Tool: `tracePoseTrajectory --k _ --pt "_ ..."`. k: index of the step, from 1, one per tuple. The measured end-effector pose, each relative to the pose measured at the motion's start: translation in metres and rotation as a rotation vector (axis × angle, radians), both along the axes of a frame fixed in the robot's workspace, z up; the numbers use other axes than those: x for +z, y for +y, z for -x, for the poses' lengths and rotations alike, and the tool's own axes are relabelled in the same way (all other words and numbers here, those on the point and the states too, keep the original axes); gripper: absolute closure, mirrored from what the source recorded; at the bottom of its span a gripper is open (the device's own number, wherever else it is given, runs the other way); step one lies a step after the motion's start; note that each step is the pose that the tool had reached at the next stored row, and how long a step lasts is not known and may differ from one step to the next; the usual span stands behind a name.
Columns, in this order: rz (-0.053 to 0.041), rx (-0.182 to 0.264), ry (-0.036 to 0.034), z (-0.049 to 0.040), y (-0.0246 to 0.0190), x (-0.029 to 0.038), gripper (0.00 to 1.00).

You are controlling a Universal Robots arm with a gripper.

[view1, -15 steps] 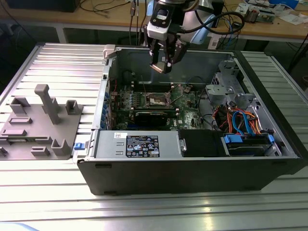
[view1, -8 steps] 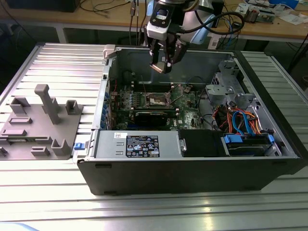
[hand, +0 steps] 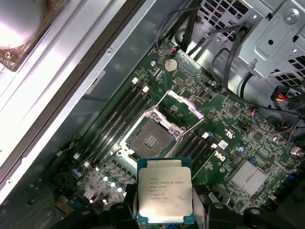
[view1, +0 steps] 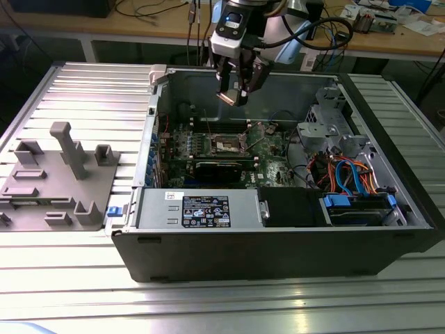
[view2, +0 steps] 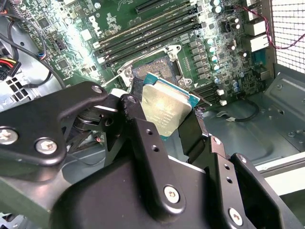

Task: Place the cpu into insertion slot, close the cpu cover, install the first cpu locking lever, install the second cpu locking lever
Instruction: 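Place the cpu into insertion slot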

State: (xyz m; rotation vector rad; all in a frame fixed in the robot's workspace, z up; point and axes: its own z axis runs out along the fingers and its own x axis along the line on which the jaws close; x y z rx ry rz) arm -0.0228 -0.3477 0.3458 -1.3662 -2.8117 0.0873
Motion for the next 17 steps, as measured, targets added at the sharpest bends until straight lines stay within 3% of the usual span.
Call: tracePoseTrajectory --k 17 --pt "0.0001 -0.027 0.0 0.0 0.0 0.0 0.46"
